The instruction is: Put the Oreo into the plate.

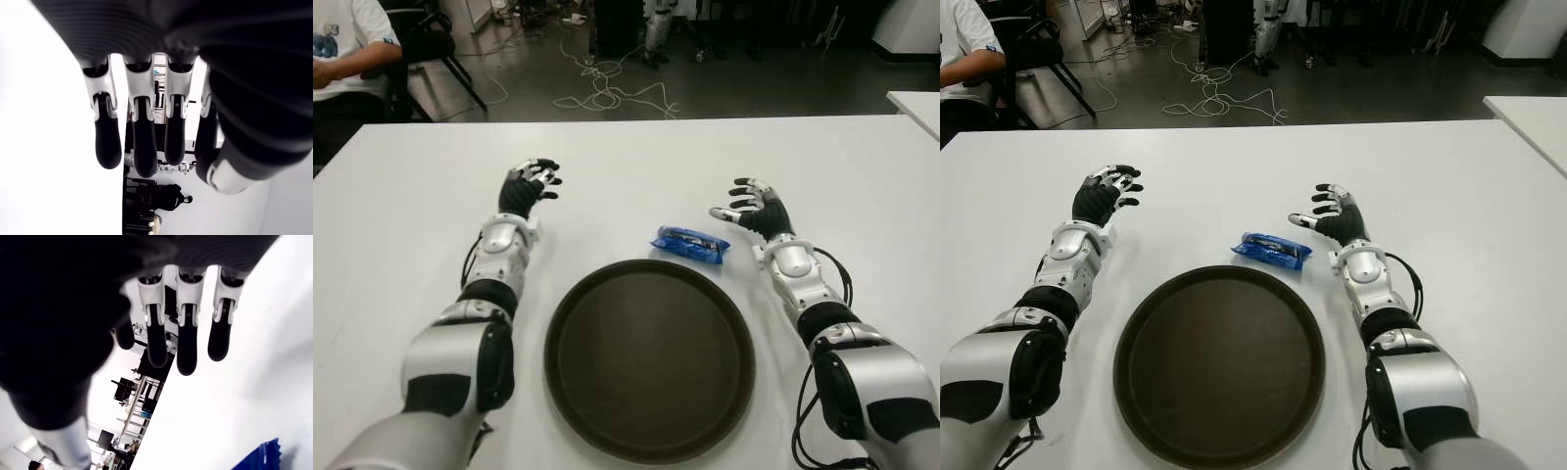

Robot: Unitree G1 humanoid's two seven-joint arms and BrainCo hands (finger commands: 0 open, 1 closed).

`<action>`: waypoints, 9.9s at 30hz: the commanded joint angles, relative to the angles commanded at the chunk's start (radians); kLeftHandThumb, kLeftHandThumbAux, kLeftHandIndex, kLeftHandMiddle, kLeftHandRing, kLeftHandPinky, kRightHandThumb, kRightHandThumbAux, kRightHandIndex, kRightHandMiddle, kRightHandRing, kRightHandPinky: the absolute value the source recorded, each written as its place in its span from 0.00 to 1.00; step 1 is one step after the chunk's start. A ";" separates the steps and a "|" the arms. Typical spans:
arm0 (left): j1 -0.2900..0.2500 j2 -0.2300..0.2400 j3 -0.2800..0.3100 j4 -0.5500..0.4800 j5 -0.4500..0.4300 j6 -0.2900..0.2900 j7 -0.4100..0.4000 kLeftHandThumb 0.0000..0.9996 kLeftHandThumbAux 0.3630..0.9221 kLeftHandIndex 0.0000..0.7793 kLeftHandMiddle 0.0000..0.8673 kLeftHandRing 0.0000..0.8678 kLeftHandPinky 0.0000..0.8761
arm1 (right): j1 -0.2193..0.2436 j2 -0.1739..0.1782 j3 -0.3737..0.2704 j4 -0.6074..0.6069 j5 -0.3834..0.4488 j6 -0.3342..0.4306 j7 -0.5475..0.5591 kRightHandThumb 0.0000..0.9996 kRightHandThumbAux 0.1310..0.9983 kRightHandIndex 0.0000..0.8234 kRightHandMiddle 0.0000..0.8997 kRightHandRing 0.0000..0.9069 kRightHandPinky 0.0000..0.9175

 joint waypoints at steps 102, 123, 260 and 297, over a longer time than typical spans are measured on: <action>0.004 0.004 0.002 0.000 0.013 -0.001 0.001 0.67 0.65 0.51 0.40 0.47 0.56 | -0.018 -0.200 0.674 -0.122 -0.697 -0.133 -0.240 0.00 0.63 0.14 0.16 0.15 0.11; 0.003 0.007 -0.002 0.001 0.025 -0.002 0.002 0.67 0.64 0.51 0.41 0.47 0.56 | 0.017 -0.210 0.694 -0.242 -0.720 0.002 -0.185 0.00 0.64 0.14 0.15 0.15 0.12; 0.001 -0.001 -0.001 0.003 0.025 -0.006 0.004 0.68 0.64 0.52 0.43 0.48 0.55 | -0.017 -0.139 0.648 -0.024 -0.644 0.013 -0.375 0.52 0.74 0.55 0.69 0.67 0.62; 0.003 0.003 -0.008 0.002 0.027 -0.008 0.007 0.67 0.64 0.52 0.42 0.48 0.55 | -0.010 -0.137 0.606 -0.034 -0.616 0.002 -0.386 0.68 0.70 0.52 0.70 0.69 0.65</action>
